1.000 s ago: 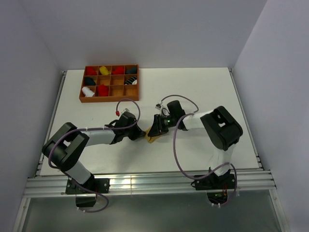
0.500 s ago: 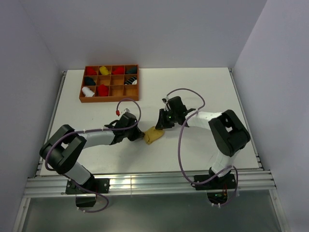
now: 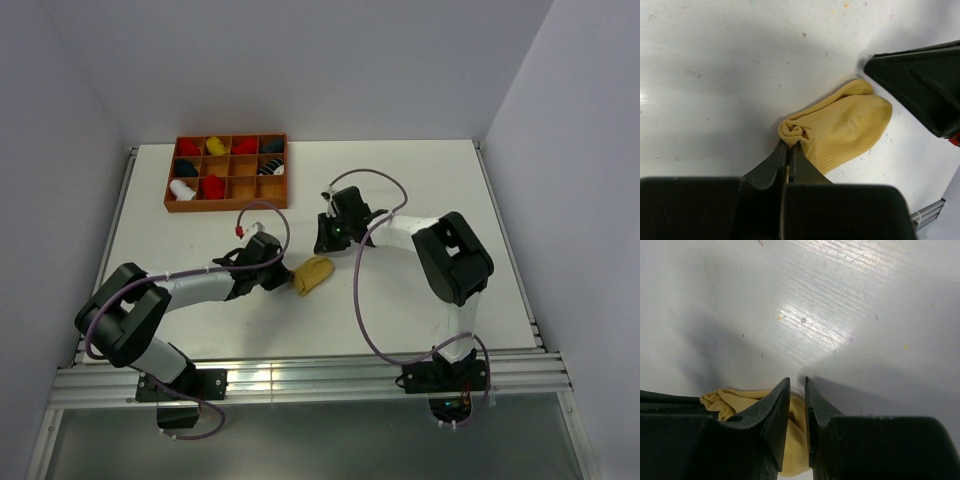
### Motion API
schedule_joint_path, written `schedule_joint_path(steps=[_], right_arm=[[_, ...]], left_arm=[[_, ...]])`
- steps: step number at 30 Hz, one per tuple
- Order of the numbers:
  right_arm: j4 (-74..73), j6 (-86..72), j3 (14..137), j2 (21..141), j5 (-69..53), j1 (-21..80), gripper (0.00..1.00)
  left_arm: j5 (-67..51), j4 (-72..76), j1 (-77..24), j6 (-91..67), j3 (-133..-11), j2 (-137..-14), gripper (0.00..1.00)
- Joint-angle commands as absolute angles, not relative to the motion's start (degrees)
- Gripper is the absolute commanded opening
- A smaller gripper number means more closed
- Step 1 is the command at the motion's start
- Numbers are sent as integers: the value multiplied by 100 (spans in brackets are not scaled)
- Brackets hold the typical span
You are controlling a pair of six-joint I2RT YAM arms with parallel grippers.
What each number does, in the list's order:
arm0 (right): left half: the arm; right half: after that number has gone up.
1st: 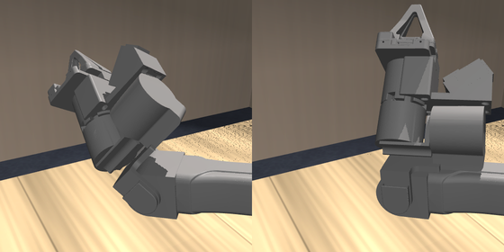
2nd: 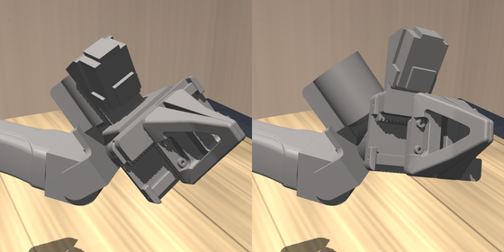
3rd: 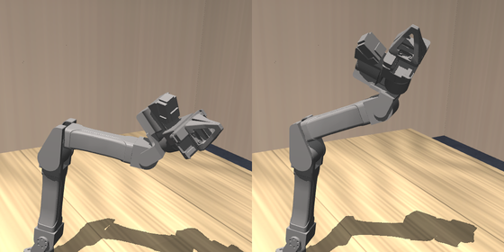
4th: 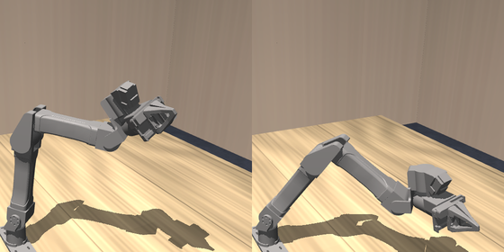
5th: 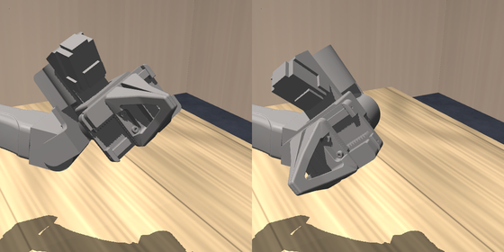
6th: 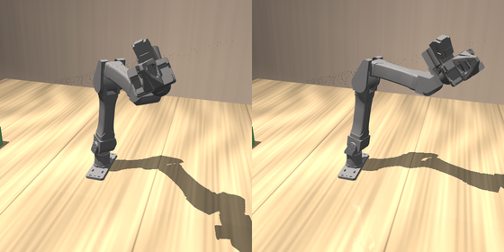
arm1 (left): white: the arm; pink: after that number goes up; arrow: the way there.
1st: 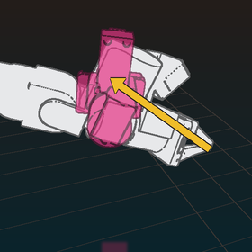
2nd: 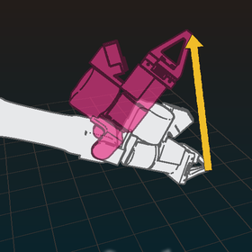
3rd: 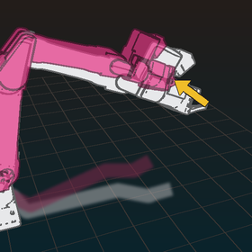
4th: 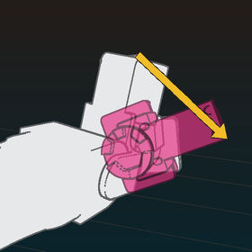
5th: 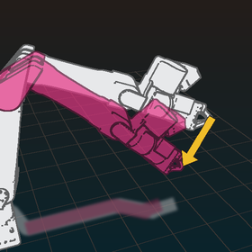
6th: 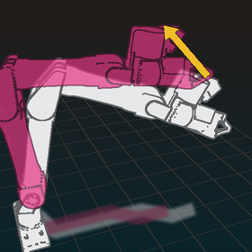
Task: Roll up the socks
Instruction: Roll the sock at the center of the board.
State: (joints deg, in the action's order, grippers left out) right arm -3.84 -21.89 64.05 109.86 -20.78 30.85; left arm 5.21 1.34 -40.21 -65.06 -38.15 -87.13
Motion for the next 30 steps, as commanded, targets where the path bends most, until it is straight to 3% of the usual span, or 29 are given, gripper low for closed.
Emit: schedule_joint_path(steps=[1, 11, 15, 17, 18, 20, 22, 23, 24, 26, 29, 30], right_arm=[[-414, -1802, 6592, 10689, -1602, 3269, 26], [632, -1397, 4589, 6999, 1439, 4578, 38], [861, -1617, 3869, 5481, 1599, 4685, 40], [1062, -1643, 3570, 4968, 1582, 4711, 48], [1281, -1617, 3264, 4513, 1469, 4711, 56], [1327, -1661, 3007, 4046, 1424, 4711, 59], [1546, -1714, 2778, 3850, 1083, 4711, 60], [1634, -1740, 2664, 3780, 994, 4711, 64], [1870, -1801, 2385, 3701, 915, 4702, 76], [1969, -1662, 2198, 3770, 529, 4702, 79], [1644, -1644, 2337, 4165, 291, 4711, 77], [1652, -1617, 2347, 4497, 168, 4702, 71]], left_arm=[[755, -165, -4043, -6398, -3964, -8780, 0], [870, -316, -4043, -6398, -4184, -8903, 0], [967, -308, -4043, -6407, -4175, -8842, 0], [993, -273, -4043, -6398, -4166, -8816, 0], [1011, -272, -4043, -6398, -4166, -8798, 0], [1037, -264, -4034, -6390, -4166, -8798, 0], [1072, -229, -4043, -6390, -4175, -8772, 0], [1090, -194, -4043, -6398, -4149, -8754, 0], [1099, -106, -4043, -6425, -4105, -8719, 0], [1107, -53, -4043, -6486, -4078, -8692, 0], [1099, -53, -4043, -6609, -4034, -8666, 0], [1107, -53, -4052, -6635, -4025, -8666, 0]])
